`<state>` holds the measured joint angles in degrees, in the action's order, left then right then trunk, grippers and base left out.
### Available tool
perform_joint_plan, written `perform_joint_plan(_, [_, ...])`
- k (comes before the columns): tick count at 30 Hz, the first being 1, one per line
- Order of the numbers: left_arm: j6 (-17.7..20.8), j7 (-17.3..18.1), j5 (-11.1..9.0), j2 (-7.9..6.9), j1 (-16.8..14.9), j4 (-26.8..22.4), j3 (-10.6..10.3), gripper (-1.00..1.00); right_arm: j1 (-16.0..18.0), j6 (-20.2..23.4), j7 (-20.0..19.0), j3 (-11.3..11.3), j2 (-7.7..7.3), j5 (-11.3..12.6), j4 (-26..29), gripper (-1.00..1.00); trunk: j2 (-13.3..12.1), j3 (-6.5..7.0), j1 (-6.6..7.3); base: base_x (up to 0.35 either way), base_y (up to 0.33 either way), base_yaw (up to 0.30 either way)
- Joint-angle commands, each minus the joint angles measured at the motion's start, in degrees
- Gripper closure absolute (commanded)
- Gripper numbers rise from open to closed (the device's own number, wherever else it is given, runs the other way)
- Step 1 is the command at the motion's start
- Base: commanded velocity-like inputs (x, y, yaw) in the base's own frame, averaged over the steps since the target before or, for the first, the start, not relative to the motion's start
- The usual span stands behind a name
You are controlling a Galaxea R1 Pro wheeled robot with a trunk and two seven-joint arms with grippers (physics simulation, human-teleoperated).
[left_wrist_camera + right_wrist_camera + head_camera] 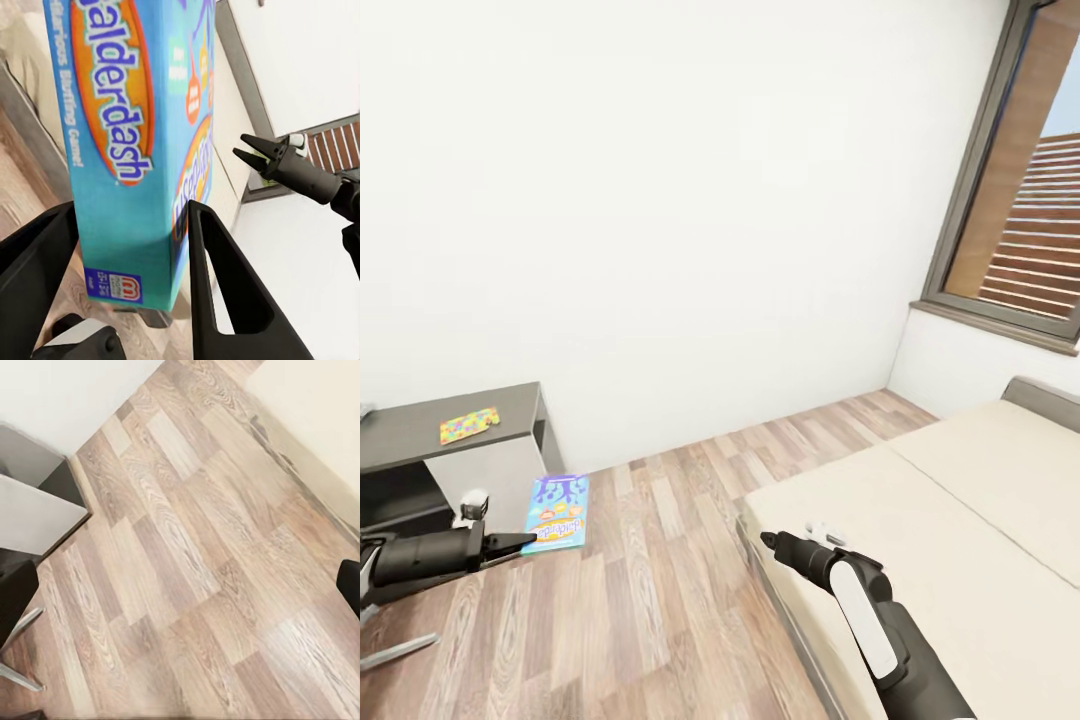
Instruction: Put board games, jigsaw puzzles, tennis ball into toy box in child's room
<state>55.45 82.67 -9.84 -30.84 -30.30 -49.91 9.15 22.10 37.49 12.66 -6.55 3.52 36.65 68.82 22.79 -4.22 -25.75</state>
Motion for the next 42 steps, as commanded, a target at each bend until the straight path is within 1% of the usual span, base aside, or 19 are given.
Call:
perform_joint_plan(1, [0.6, 0.1, -0.2, -0.01, -0.1, 0.0, 0.0, 1.00, 0.0, 0.1, 0.6, 0.0, -0.01, 0.6, 0.1, -1.00, 0.1, -0.13, -0.04, 0.000, 0.000, 0.288])
perform_joint_plan(9, [0.6, 0.1, -0.2, -0.01, -0.1, 0.0, 0.0, 1.00, 0.0, 0.2, 0.5, 0.0, -0.01, 0.6, 0.1, -1.00, 0.1, -0.13, -0.04, 0.026, 0.000, 0.288])
perform_joint_plan(15, [0.6, 0.2, -0.2, -0.01, -0.1, 0.0, 0.0, 1.00, 0.0, 0.2, 0.5, 0.0, -0.01, 0.6, 0.2, -1.00, 0.1, -0.13, -0.04, 0.172, 0.000, 0.288])
perform_joint_plan(23, [0.6, 0.1, -0.2, -0.01, -0.1, 0.0, 0.0, 1.00, 0.0, 0.2, 0.5, -0.2, -0.01, 0.6, 0.1, -1.00, 0.1, -0.13, -0.04, 0.269, 0.000, 0.288])
perform_joint_plan(27, [0.6, 0.1, -0.2, -0.01, -0.1, 0.0, 0.0, 1.00, 0.0, 0.1, 0.5, -1.7, -0.01, 0.6, 0.1, -1.00, 0.1, -0.13, -0.04, 0.312, 0.000, 0.288])
perform_joint_plan(31, [0.6, 0.1, -0.2, -0.01, 0.0, 0.0, 0.0, 1.00, 0.0, 0.1, 0.5, -2.3, -0.01, 0.6, 0.1, -1.00, 0.1, -0.13, -0.04, 0.323, 0.000, 0.288])
perform_joint_plan(42, [0.6, 0.1, -0.2, -0.01, -0.1, 0.0, 0.0, 1.00, 0.0, 0.1, 0.5, -2.5, -0.01, 0.6, 0.0, -1.00, 0.1, -0.13, -0.04, 0.327, 0.000, 0.288])
